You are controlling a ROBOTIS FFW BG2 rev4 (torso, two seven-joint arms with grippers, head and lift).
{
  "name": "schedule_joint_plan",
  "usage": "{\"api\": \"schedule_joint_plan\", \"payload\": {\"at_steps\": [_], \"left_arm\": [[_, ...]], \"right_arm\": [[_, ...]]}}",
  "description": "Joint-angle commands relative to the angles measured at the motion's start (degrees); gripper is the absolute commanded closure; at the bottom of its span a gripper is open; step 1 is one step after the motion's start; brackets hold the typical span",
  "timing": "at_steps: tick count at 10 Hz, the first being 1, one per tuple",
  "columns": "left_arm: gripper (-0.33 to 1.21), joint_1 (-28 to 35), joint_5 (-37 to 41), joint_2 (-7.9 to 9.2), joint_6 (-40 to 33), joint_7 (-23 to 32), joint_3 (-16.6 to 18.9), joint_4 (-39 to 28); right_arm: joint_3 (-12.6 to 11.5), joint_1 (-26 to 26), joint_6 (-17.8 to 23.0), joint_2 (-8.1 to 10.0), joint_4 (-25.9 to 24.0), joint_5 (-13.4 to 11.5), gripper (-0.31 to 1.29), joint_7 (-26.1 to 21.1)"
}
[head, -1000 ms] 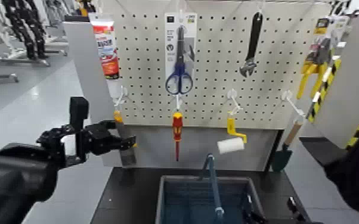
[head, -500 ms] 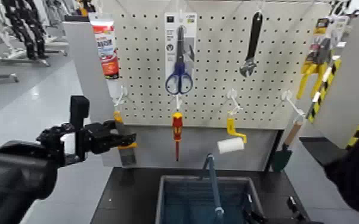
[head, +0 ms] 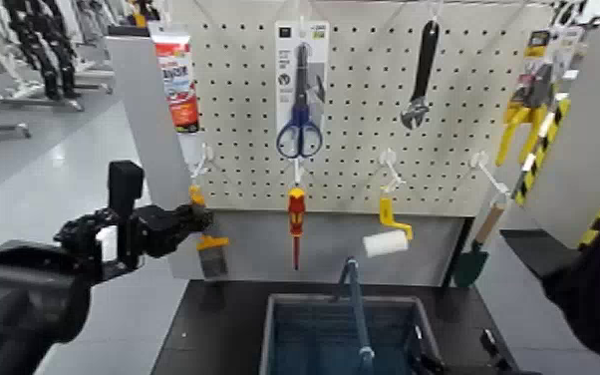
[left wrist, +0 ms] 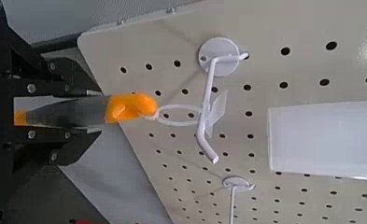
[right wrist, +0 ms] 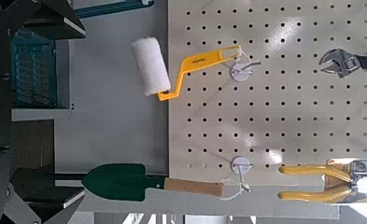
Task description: Put the yellow paint brush into the crate.
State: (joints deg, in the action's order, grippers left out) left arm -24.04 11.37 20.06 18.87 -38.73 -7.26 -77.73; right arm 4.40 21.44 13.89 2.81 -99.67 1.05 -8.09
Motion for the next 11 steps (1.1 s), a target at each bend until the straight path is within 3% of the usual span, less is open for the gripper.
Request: {"api": "schedule_joint_plan", "payload": {"at_steps": [1, 6, 11], "left_arm": [[1.13, 1.9, -0.8, -0.29, 1.0, 2.5, 0.8, -3.0], [1.13, 4.2, -0.6, -1.08, 1.6, 2.5, 2.1, -7.1], [1.13, 13.4, -1.0, -4.07, 5.9, 3.3, 8.8, -20.6]], "right_arm": [[0.0, 0.1, 0.0, 0.00, 0.0, 0.0, 0.12, 0.0], [0.1, 0.1, -0.2, -0.18, 0.0, 0.0, 0.12, 0.0], [0.3, 0.0, -0.4, -0.18, 0.2, 0.0, 0.12, 0.0]]}}
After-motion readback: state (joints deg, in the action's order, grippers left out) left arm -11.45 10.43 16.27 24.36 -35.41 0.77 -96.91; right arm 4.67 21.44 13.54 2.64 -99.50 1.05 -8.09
